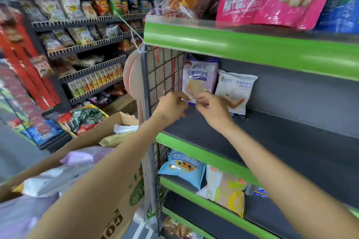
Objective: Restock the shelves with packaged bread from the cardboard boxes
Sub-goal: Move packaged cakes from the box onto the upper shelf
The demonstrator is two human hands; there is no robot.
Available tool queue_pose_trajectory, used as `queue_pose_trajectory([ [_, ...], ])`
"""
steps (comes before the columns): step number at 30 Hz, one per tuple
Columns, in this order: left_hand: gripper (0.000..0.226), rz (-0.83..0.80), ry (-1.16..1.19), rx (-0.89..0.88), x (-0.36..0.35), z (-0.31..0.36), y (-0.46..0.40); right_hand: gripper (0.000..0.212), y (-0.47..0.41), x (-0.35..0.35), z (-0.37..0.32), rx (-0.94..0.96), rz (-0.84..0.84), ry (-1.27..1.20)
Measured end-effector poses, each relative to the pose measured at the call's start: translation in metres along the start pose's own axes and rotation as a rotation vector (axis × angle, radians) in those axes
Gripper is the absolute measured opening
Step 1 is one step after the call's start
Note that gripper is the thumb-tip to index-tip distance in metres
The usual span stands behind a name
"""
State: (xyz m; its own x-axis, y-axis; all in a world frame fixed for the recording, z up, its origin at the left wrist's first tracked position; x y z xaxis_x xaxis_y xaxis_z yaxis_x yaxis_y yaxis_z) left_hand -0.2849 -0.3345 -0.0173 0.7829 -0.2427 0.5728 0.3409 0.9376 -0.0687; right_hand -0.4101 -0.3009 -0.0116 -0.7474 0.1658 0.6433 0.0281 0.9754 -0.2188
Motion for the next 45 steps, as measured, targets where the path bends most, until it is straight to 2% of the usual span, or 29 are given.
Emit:
queue_pose_trajectory([
  [3,0.016,-0.080,-0.062,0.014,0.032,-0.035,0.051,0.018,0.018,-0.046,-0.040,0.046,-0.098,-0.098],
  [5,0.013,-0.110,-0.094,0.095,0.055,-0.071,0.080,0.019,0.030,-0.079,-0.063,0.078,-0.151,-0.144],
  [7,0.008,-0.077,-0.062,0.208,0.083,-0.113,0.105,0.018,0.041,-0.114,-0.085,0.125,-0.221,-0.117],
  [9,0.012,0.031,-0.110,0.325,0.114,-0.152,0.129,0.018,0.051,-0.154,-0.104,0.166,-0.324,-0.056],
  [13,0.032,0.188,-0.360,0.506,0.161,-0.216,0.165,0.026,0.056,-0.236,-0.109,0.120,-0.526,0.112],
  [15,0.054,0.106,-0.455,0.585,0.164,-0.247,0.177,0.036,0.054,-0.277,-0.101,0.090,-0.612,0.177],
  [17,0.077,-0.046,-0.566,0.641,0.158,-0.275,0.188,0.048,0.053,-0.315,-0.090,0.072,-0.693,0.248],
  [19,0.085,-0.089,-0.638,0.635,0.154,-0.290,0.195,0.057,0.048,-0.346,-0.081,0.073,-0.745,0.330],
  [21,0.080,-0.024,-0.612,0.600,0.158,-0.295,0.195,0.064,0.044,-0.370,-0.075,0.065,-0.771,0.368],
  [22,0.073,0.027,-0.573,0.590,0.160,-0.296,0.195,0.061,0.041,-0.377,-0.075,0.068,-0.765,0.366],
  [24,0.058,0.157,-0.521,0.561,0.172,-0.290,0.196,0.041,0.028,-0.385,-0.072,0.056,-0.667,0.322],
  [26,0.047,0.311,-0.495,0.513,0.190,-0.278,0.200,0.026,0.019,-0.386,-0.077,0.093,-0.600,0.377],
  [30,0.030,0.568,-0.414,0.511,0.230,-0.256,0.220,0.028,0.002,-0.383,-0.082,0.127,-0.486,0.436],
  [34,0.024,0.827,-0.150,0.423,0.266,-0.237,0.243,0.023,-0.016,-0.350,-0.101,0.066,-0.317,0.104],
  [36,0.019,0.896,0.030,0.401,0.277,-0.238,0.253,0.023,-0.023,-0.329,-0.114,0.040,-0.263,-0.053],
  [40,0.023,0.894,0.379,0.313,0.282,-0.229,0.259,0.025,-0.034,-0.289,-0.150,0.106,-0.262,-0.108],
  [43,0.030,0.737,0.325,0.302,0.276,-0.210,0.246,0.023,-0.034,-0.265,-0.187,0.236,-0.287,-0.101],
  [45,0.053,0.605,0.222,0.293,0.268,-0.195,0.235,0.021,-0.028,-0.248,-0.207,0.292,-0.287,-0.053],
])
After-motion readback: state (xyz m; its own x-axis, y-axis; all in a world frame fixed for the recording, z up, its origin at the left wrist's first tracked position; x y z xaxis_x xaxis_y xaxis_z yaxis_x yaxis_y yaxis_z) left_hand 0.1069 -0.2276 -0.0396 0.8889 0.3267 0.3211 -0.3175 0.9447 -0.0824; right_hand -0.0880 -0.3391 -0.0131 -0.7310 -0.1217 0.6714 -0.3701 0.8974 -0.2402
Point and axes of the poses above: each hand's wrist, its own y-axis away from the middle knuckle, its own x-axis out of the back of the hand, z = x × y, the point moved 9 cm from there along -y, towards the middle knuckle, and after that the axes turned 6 degrees about -z, right-handed, at the moved point
